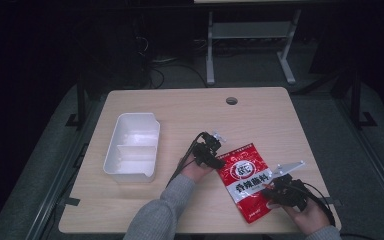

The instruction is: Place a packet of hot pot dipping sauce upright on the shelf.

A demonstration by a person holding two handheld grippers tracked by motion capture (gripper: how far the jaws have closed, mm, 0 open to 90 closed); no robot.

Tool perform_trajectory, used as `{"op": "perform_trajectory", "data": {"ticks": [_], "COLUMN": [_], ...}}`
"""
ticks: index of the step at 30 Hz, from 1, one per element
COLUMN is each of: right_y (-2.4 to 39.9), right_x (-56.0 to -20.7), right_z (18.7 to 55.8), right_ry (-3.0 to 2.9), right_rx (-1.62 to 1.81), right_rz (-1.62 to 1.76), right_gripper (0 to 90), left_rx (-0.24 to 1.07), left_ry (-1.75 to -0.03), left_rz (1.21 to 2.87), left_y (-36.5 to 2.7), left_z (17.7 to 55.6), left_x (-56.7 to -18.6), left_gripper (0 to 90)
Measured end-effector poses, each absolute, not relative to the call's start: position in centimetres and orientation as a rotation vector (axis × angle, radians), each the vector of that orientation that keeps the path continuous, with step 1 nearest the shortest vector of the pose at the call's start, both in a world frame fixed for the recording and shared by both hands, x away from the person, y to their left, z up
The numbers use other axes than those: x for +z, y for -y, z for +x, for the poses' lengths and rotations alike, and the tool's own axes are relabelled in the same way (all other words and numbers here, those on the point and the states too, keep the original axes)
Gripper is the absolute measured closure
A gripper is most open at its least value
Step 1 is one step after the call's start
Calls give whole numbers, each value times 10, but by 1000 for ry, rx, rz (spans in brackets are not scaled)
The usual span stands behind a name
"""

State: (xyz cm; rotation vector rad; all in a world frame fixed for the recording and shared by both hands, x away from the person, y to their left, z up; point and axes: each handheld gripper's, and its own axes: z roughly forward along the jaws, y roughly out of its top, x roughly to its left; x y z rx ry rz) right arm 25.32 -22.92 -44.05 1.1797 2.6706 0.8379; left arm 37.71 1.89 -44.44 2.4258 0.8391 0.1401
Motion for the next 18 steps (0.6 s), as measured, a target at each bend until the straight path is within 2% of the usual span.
{"op": "perform_trajectory", "data": {"ticks": [13, 18], "right_y": [230, 232], "right_x": [-441, -442], "right_z": [253, 253], "right_ry": [-2666, -2665], "right_rx": [853, 868], "right_rz": [1185, 1195], "right_gripper": [892, 892], "left_rx": [66, -27], "left_ry": [-806, -776], "left_rz": [2422, 2412], "left_y": [-23, -25], "left_z": [374, 373], "left_x": [-447, -446], "left_gripper": [587, 610]}}
